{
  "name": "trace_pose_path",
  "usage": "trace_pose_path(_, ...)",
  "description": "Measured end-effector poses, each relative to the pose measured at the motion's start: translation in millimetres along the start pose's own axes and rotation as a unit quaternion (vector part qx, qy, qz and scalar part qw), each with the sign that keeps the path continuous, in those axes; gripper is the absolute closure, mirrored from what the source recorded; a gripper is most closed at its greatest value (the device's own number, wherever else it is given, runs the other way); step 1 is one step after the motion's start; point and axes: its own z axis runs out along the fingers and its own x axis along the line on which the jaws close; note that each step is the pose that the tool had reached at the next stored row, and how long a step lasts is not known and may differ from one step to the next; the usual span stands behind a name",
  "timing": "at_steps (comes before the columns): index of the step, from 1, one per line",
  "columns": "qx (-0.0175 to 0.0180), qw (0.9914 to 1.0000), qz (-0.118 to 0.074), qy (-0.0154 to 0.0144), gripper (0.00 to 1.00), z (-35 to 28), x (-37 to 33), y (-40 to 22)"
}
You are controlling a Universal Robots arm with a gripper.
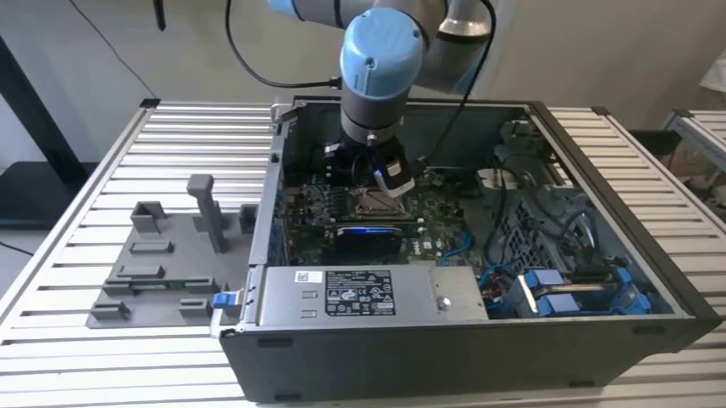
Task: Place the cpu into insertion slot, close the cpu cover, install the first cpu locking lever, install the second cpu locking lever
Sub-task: 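Install the first cpu locking lever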
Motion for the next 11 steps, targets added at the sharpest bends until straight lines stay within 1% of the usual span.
trace_pose_path(2,-0.0001,1.00000,0.000,0.0000,0.89,1.1,0.7,-0.7)
trace_pose_path(5,0.0004,1.00000,-0.001,0.0009,0.89,4.1,1.1,-2.2)
trace_pose_path(8,0.0016,0.99998,0.000,0.0052,0.89,6.1,1.2,-3.3)
trace_pose_path(11,0.0025,0.99994,-0.003,0.0104,0.89,8.1,1.2,-4.4)
